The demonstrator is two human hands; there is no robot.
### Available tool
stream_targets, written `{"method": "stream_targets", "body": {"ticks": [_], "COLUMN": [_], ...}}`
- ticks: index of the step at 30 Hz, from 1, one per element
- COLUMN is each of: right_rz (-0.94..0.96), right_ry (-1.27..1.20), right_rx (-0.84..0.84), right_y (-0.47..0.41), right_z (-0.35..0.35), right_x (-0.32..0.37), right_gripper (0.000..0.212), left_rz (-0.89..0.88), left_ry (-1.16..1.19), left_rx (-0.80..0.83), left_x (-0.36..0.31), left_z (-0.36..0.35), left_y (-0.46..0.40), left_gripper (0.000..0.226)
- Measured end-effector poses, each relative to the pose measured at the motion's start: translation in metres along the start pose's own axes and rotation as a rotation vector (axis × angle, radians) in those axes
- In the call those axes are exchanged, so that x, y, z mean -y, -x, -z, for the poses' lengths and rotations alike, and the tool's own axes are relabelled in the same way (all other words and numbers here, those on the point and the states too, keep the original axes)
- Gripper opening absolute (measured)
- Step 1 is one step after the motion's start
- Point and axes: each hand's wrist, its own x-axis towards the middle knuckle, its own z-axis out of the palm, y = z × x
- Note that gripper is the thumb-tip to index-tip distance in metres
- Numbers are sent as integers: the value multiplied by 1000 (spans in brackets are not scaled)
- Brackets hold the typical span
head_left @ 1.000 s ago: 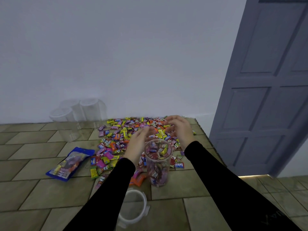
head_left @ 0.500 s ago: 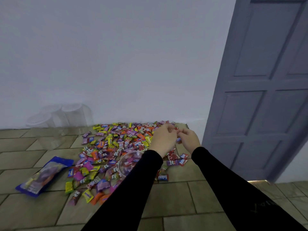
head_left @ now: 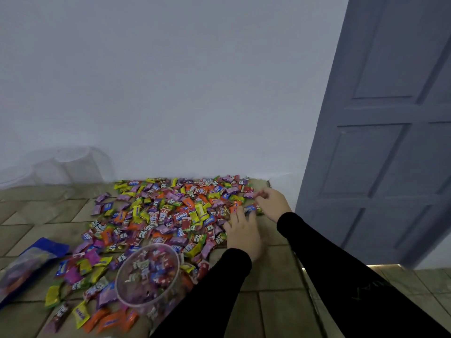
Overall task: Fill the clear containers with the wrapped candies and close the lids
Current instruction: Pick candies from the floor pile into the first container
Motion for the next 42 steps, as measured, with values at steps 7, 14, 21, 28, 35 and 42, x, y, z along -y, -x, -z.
{"method": "stream_targets", "body": {"ticks": [7, 14, 21, 28, 35, 42], "right_rz": [95, 243, 387, 477, 443, 434], "right_ry": [209, 475, 645, 702, 717, 787], "right_rx": [61, 36, 113, 132, 144, 154], "right_y": [-48, -94, -130, -137, -143, -139], "right_z": [-11, -25, -39, -53, -67, -73], "right_x": [-15, -28, -28, -34, -30, -18], "right_gripper": [13, 34, 44, 48, 47, 42], "left_rz": [100, 205, 252, 280, 317, 311], "left_ry": [-30, -3, -26, -15, 24, 14], "left_rx": [-76, -121, -227, -334, -339, -359], "left_x": [-8, -8, -3, 4, 12, 17], "left_z": [-25, -46, -58, -64, -63, -53], "left_y": [-34, -72, -95, -104, -109, -109], "left_gripper": [67, 56, 59, 35, 15, 34]}}
